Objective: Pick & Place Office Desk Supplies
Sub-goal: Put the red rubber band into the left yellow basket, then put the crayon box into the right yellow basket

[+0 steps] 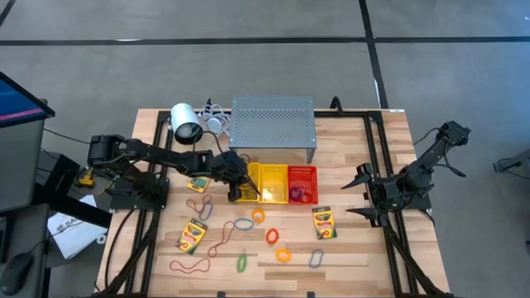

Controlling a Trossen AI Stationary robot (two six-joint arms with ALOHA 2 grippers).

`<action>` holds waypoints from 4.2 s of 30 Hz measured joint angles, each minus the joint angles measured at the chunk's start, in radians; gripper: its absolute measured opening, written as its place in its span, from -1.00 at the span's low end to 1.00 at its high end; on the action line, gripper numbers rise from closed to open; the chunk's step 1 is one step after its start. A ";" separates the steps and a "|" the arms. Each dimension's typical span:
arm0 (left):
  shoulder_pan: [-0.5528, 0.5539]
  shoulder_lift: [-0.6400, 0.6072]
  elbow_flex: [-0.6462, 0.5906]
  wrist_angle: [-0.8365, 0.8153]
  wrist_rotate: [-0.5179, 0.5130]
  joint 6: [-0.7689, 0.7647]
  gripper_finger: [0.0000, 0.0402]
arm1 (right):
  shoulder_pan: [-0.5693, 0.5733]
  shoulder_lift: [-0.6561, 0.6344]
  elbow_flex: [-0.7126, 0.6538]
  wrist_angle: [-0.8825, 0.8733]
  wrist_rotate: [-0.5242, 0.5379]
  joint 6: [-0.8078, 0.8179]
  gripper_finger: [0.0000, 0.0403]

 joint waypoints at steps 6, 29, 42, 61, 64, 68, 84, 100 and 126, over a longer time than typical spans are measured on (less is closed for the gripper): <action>0.000 0.000 0.000 0.005 0.005 0.001 -0.97 | 0.000 0.000 0.000 0.000 0.000 0.000 0.45; -0.001 0.111 0.013 0.067 0.079 0.022 -0.90 | 0.000 0.000 0.000 -0.005 0.000 0.000 0.45; 0.000 0.111 0.013 0.072 0.062 0.018 -0.31 | 0.000 0.000 0.000 -0.008 0.000 0.000 0.45; 0.017 0.110 0.174 -0.192 -0.058 0.056 0.02 | 0.000 0.000 0.000 -0.008 0.000 0.004 0.45; 0.017 0.110 0.191 -0.224 -0.060 0.056 0.02 | 0.000 0.000 0.000 -0.008 0.000 0.011 0.45; 0.017 0.099 0.202 -0.261 -0.061 0.055 0.02 | 0.000 0.000 0.000 -0.008 0.000 0.011 0.45; -0.016 -0.282 0.145 -0.224 -0.063 0.029 0.02 | 0.000 0.000 0.000 0.012 0.000 -0.001 0.45; -0.168 -0.630 -0.072 -0.090 -0.061 -0.006 0.02 | 0.000 0.009 0.001 0.044 0.000 0.059 0.45; -0.187 -0.709 -0.156 0.040 -0.061 -0.005 0.02 | 0.000 0.008 0.001 0.045 0.000 0.124 0.45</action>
